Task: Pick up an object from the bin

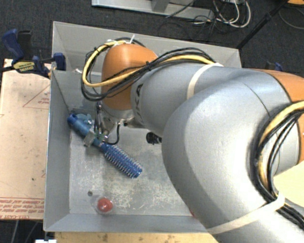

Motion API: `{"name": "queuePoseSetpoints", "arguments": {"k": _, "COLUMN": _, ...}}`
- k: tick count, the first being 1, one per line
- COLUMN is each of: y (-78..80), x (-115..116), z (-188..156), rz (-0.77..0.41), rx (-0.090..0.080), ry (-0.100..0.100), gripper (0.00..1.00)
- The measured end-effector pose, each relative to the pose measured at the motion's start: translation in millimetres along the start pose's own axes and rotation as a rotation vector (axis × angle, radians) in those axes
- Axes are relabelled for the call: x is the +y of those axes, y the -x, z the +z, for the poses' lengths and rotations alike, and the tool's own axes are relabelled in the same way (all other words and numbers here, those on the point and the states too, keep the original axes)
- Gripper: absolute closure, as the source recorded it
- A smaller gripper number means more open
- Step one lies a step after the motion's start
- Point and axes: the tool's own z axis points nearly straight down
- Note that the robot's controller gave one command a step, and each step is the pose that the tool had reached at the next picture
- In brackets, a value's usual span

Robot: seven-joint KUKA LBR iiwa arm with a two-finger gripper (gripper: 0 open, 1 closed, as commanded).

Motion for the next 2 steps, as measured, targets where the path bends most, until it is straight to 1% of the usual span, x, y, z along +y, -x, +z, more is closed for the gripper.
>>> {"name": "queuePoseSetpoints", "arguments": {"k": 1, "y": 1.4, "x": 37, "z": -40, "rz": -0.224, "rx": -0.001, "ry": 0.000, "gripper": 1.00}}
{"name": "queuePoseSetpoints", "arguments": {"k": 2, "y": 7.9, "x": 27, "z": -150, "rz": -0.187, "rx": -0.005, "ry": 0.004, "gripper": 1.00}}
